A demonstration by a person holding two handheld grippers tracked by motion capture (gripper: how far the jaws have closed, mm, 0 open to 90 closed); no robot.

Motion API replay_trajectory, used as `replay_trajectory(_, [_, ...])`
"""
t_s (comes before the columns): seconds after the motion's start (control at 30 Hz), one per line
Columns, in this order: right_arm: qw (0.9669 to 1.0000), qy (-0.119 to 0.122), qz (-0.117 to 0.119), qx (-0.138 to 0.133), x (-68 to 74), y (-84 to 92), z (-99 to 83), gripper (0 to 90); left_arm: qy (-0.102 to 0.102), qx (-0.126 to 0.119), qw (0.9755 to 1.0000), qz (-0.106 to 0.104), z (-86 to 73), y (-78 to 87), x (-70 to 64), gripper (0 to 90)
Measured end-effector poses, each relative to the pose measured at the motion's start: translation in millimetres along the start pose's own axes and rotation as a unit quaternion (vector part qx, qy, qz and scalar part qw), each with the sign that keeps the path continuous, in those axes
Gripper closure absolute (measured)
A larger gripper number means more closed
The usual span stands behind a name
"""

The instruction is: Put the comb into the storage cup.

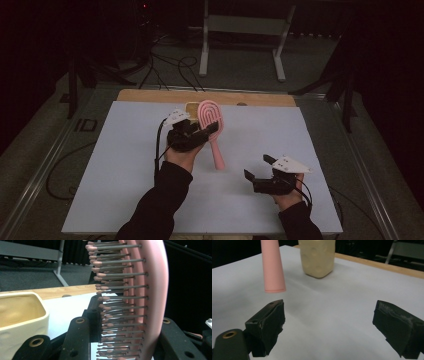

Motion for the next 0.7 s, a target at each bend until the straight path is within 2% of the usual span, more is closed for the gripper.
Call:
replay_trajectory(0.13, [0.9999, -0.003, -0.013, -0.007, -4.9, 3.8, -6.3, 10.5, -0.007, 0.001, 1.0, 0.005, 3.8, 1.2, 2.9, 64.5])
replay_trajectory(0.27, [0.9996, 0.006, -0.028, -0.006, -8.0, 5.8, -12.2, 10.5, -0.005, -0.004, 1.0, 0.005, 9.2, 3.5, 5.3, 64.5])
replay_trajectory(0.37, [0.9992, 0.002, -0.037, -0.013, -10.1, 9.0, -17.2, 10.5, -0.006, -0.005, 0.9999, 0.008, 12.1, 5.2, 7.6, 64.5])
replay_trajectory(0.7, [0.9991, -0.005, -0.034, -0.025, -7.0, 13.6, -21.6, 10.6, 0.007, -0.008, 0.9999, 0.008, 23.0, 8.5, 15.4, 64.5])
Point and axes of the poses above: each handheld gripper's, and its own axes: y roughly backward along the jaws, z roughly out of its top, x roughly to its left, the point moved 9 cm from there along -y, roughly forward along the jaws, and after that the axes turned 10 degrees about z, right-handed, at the moved point
